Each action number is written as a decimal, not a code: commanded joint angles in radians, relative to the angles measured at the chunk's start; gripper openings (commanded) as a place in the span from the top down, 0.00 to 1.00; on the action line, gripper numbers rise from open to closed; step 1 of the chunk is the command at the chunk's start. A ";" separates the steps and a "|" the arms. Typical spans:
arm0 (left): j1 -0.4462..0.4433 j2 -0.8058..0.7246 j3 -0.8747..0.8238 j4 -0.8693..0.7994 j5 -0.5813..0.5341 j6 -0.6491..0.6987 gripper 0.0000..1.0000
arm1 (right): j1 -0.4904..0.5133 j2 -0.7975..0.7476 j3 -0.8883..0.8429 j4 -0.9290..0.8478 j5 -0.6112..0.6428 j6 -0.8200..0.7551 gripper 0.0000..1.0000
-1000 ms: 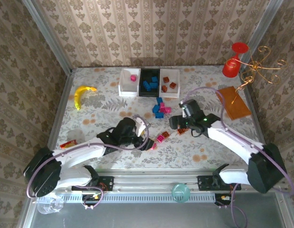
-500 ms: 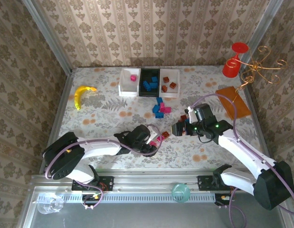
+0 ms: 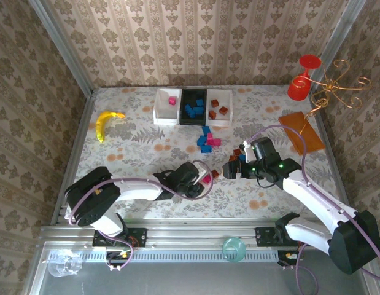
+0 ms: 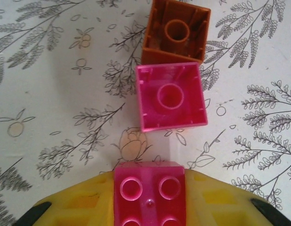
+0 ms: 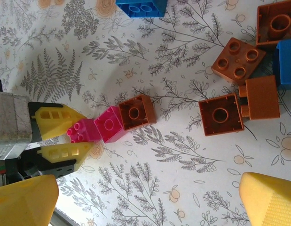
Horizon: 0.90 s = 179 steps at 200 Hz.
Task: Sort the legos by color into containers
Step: Pick up the lego from the middle-left of the table, then place the lego in the container.
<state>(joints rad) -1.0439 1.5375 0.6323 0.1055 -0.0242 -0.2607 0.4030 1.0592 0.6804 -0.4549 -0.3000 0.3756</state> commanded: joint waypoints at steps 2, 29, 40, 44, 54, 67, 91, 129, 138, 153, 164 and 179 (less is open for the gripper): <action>0.068 -0.127 -0.041 0.017 -0.038 -0.032 0.74 | -0.004 -0.010 0.019 0.052 -0.021 0.031 0.00; 0.225 -0.292 -0.043 0.024 -0.024 -0.012 0.76 | 0.027 0.023 0.031 0.220 -0.076 0.066 0.00; 0.314 -0.321 -0.018 0.023 -0.004 -0.010 0.76 | 0.045 0.057 0.051 0.294 -0.083 0.081 0.00; 0.349 -0.325 -0.001 0.017 0.006 -0.012 0.76 | 0.051 0.072 0.061 0.317 -0.083 0.084 0.01; 0.427 -0.321 0.046 0.001 0.026 -0.017 0.76 | 0.065 0.106 0.088 0.368 -0.076 0.088 0.01; 0.510 -0.292 0.116 -0.009 0.047 -0.020 0.75 | 0.077 0.150 0.121 0.414 -0.042 0.083 0.00; 0.581 -0.178 0.259 -0.015 0.046 0.021 0.75 | 0.084 0.203 0.171 0.435 0.030 0.086 0.00; 0.673 0.096 0.485 -0.006 0.024 0.049 0.76 | 0.083 0.241 0.183 0.461 0.061 0.116 0.00; 0.678 0.168 0.550 -0.010 0.012 0.061 0.76 | 0.083 0.245 0.179 0.463 0.070 0.122 0.00; 0.683 0.288 0.667 -0.045 -0.009 0.087 0.75 | 0.083 0.243 0.177 0.445 0.090 0.121 0.00; 0.686 0.371 0.748 -0.060 -0.032 0.108 0.75 | 0.083 0.236 0.176 0.416 0.116 0.113 0.01; 0.694 0.477 0.871 -0.108 -0.043 0.129 0.74 | 0.086 0.230 0.173 0.360 0.167 0.114 0.02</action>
<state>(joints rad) -0.3592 1.8980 1.3518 0.0746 -0.0280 -0.1986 0.4824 1.2957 0.8429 -0.0303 -0.2298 0.4793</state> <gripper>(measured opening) 0.328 0.991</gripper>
